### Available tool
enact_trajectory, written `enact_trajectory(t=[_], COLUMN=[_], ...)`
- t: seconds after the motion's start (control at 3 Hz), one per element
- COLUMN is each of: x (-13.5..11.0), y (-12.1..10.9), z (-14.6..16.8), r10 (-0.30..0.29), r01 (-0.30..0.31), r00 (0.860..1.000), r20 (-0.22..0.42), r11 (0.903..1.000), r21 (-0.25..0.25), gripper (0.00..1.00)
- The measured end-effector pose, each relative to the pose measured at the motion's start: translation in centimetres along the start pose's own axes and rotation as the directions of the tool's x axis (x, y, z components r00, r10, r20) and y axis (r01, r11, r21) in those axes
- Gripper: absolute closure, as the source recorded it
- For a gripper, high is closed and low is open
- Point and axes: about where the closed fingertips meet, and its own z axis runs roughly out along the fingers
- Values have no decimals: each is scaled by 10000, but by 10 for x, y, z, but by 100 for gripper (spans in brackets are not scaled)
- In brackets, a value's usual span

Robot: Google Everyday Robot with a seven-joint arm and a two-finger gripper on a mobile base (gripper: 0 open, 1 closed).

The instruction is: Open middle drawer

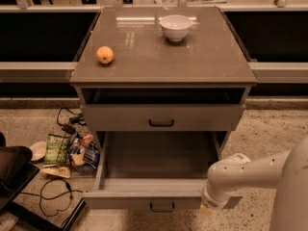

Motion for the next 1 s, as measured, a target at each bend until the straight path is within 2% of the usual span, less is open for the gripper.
enact_trajectory(t=[0.33, 0.67, 1.0], x=[0, -1, -1], y=[0, 0, 1], z=[-5, -7, -8], r10=[0, 1, 0], r01=[0, -1, 0], r00=[10000, 10000, 10000], r20=[0, 0, 0], r11=[10000, 10000, 10000], r21=[0, -1, -1], gripper=[82, 100, 100])
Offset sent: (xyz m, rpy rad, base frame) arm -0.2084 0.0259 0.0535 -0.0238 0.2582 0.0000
